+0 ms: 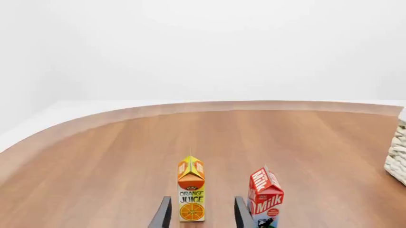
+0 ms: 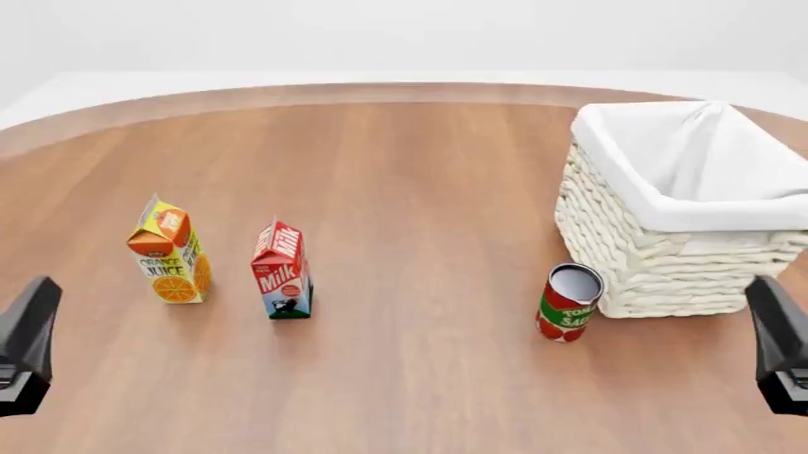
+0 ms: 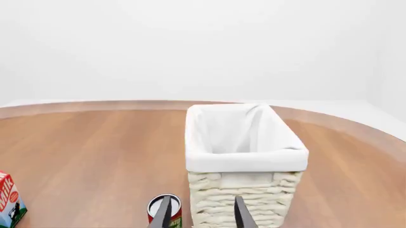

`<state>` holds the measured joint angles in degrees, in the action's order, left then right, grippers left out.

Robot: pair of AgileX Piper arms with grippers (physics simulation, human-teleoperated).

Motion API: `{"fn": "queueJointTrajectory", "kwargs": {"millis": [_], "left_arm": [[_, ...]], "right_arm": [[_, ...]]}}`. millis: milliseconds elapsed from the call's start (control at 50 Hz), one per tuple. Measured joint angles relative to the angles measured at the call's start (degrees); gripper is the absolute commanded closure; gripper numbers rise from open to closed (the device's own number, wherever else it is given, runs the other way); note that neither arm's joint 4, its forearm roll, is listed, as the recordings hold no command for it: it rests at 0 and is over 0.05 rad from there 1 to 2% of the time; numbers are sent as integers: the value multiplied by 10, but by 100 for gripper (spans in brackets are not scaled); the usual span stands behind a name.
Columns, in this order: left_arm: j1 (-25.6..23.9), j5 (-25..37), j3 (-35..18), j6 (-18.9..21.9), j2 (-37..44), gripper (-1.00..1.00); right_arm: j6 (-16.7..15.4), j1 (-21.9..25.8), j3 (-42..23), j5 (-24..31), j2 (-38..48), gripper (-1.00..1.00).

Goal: Pick the milk and place it in the basket.

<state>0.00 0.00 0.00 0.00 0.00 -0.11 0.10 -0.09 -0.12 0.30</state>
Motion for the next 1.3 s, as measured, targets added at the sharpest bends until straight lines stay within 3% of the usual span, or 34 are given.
{"fn": "queueJointTrajectory", "kwargs": {"millis": [320,740,1300], "left_arm": [[0,0,0,0,0,-100],[0,0,0,0,0,-100],[0,0,0,0,0,-100]], "right_arm": [[5,13,-5,-10,24,-100],[48,65,-30,17,34,-100],[96,179,-144,-2,195,-100]]}}
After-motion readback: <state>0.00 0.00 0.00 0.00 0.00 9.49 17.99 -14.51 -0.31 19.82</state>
